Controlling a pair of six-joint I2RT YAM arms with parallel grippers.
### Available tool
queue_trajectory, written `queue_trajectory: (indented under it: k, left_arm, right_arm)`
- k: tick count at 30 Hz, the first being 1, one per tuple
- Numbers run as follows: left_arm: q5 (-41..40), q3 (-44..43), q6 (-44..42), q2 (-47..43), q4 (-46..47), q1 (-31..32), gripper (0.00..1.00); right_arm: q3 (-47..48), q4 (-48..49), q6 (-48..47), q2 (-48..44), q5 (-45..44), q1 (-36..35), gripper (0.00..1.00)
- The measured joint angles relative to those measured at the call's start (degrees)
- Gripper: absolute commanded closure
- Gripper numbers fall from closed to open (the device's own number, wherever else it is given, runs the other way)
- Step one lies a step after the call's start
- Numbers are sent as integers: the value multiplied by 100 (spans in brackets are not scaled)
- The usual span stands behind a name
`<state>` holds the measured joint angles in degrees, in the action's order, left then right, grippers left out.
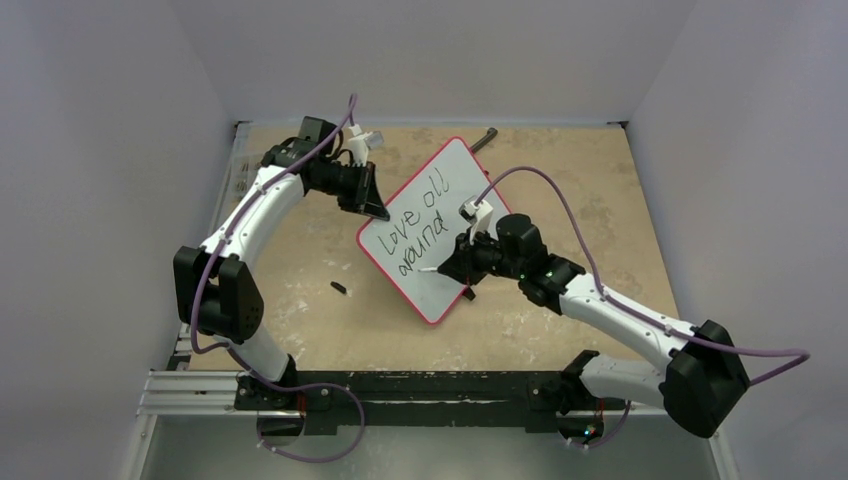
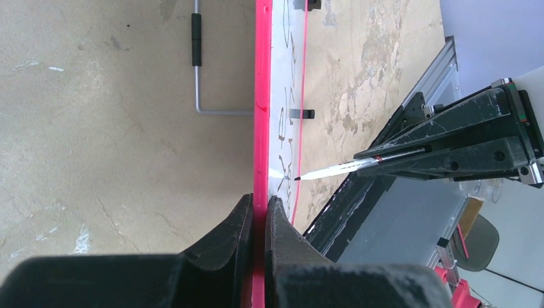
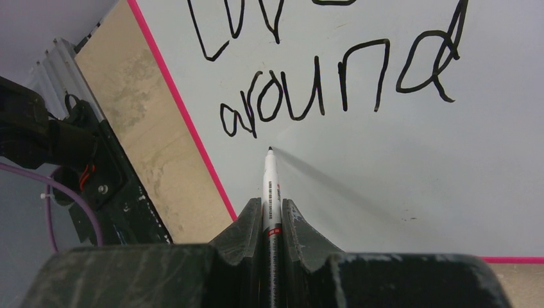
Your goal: Write a sentence on the whiteboard
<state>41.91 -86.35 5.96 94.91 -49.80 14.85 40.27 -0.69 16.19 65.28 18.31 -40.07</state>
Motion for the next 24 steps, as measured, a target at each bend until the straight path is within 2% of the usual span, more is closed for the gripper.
queue_trajectory:
  k: [14,24]
  left_arm:
    - [-28,0,50,0,4,-61,100]
    - [-37,0,50,0,13,-66,100]
  right_arm:
    - [103,157,-83,195,-90,0,100]
    - [-205,160,-50,22,-138,0,100]
